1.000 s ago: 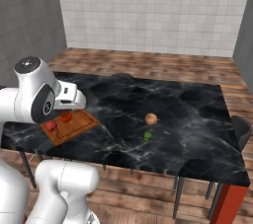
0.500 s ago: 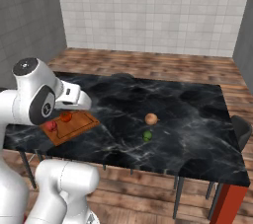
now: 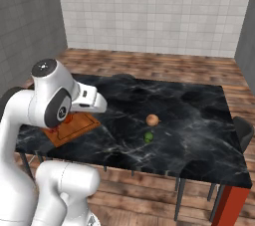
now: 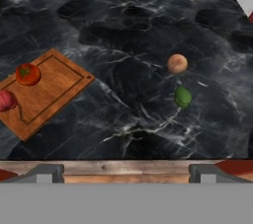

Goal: Place the avocado, onion, tomato, and bell pepper on the cutting board.

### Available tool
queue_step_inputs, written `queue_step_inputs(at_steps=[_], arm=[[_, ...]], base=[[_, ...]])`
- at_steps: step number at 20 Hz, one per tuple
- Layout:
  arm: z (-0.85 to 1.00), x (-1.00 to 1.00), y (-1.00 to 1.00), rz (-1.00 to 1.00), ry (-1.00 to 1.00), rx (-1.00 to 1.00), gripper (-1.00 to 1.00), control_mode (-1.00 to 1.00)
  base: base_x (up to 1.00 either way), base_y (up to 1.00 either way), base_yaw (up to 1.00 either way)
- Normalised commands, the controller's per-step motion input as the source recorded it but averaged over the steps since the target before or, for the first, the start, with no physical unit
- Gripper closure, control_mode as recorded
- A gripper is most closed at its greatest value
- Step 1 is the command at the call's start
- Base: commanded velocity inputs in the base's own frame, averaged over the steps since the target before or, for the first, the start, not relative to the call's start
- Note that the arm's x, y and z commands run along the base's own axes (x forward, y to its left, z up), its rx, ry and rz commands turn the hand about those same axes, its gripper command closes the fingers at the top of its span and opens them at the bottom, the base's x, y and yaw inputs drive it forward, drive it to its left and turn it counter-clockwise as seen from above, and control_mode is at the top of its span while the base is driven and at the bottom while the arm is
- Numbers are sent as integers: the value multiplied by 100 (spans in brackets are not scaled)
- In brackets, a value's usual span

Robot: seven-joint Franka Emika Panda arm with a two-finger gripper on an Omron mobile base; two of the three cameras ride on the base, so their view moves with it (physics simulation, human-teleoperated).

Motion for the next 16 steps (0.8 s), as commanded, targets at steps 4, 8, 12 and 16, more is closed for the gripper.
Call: queue_step_inputs(at_steps=[4,8,12,16], arm=[[0,0,-48,0,0,0,-100,-100],[0,0,-40,0,0,0,-100,-100],[0,5,-28,-1,0,0,-100,-100],[0,5,-26,-1,0,0,-100,-100]], base=[[0,0,0],[0,0,0],[0,0,0],[0,0,0]])
